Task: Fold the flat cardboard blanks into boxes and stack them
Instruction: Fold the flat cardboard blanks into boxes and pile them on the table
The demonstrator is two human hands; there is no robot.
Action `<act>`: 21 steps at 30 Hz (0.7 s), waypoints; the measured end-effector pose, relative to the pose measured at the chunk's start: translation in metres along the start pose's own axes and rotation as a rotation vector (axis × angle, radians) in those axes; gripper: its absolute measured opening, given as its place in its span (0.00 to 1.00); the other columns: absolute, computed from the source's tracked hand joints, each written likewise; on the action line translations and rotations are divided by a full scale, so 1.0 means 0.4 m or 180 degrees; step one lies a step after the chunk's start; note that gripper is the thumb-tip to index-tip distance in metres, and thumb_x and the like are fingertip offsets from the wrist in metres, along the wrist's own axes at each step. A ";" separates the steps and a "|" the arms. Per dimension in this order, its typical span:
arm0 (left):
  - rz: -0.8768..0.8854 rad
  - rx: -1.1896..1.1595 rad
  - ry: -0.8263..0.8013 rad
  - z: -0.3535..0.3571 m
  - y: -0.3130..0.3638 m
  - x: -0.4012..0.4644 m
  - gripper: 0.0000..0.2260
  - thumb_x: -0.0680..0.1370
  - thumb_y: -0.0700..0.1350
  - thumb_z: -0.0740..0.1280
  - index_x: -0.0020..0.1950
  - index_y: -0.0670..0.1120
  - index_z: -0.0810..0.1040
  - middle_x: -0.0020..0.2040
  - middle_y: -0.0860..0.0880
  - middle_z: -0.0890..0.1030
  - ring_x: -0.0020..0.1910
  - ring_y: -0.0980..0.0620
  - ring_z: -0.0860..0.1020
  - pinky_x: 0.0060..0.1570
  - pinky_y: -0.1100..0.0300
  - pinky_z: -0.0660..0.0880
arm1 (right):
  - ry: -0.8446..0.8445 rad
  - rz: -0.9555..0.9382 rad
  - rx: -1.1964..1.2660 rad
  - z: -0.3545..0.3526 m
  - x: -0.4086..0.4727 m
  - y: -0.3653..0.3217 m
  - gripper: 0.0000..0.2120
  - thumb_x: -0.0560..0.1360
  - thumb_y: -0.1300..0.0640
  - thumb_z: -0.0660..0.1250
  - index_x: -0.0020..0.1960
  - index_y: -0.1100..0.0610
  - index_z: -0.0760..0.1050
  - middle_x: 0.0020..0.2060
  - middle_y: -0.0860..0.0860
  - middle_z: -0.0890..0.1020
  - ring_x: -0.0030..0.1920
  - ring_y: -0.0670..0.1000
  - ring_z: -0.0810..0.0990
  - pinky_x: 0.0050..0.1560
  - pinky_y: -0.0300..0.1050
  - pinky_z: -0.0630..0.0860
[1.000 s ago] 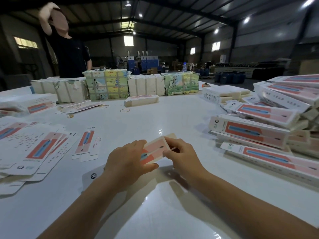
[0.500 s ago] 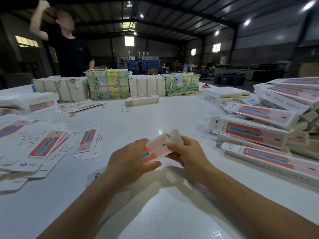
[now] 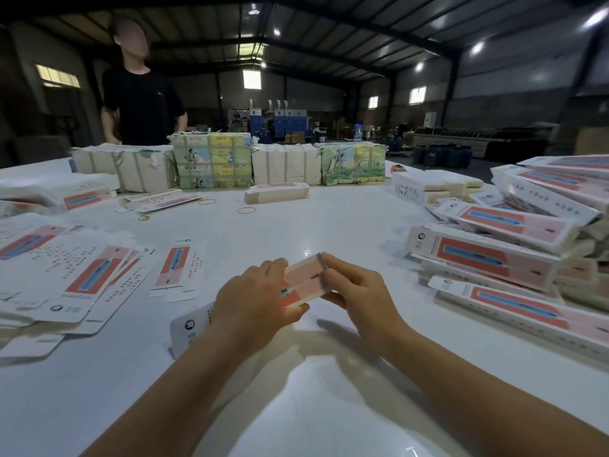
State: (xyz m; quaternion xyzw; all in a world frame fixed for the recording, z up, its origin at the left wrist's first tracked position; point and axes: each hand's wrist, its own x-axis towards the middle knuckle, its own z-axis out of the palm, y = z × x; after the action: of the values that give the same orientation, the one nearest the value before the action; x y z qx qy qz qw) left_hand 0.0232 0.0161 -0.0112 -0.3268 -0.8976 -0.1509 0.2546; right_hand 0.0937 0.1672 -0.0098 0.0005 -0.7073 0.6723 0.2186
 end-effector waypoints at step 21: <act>0.0531 0.0151 0.0580 -0.021 0.021 -0.014 0.32 0.57 0.53 0.82 0.54 0.37 0.80 0.42 0.42 0.83 0.33 0.43 0.80 0.30 0.52 0.79 | 0.0073 0.0201 0.0689 -0.018 0.004 -0.016 0.24 0.77 0.73 0.56 0.44 0.50 0.85 0.45 0.52 0.86 0.48 0.50 0.84 0.45 0.39 0.80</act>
State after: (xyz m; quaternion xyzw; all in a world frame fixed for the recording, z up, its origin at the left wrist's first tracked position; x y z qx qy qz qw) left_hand 0.0353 0.0158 -0.0064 -0.3792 -0.8437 -0.1370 0.3544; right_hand 0.0965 0.1739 -0.0034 -0.0058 -0.6277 0.7512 0.2041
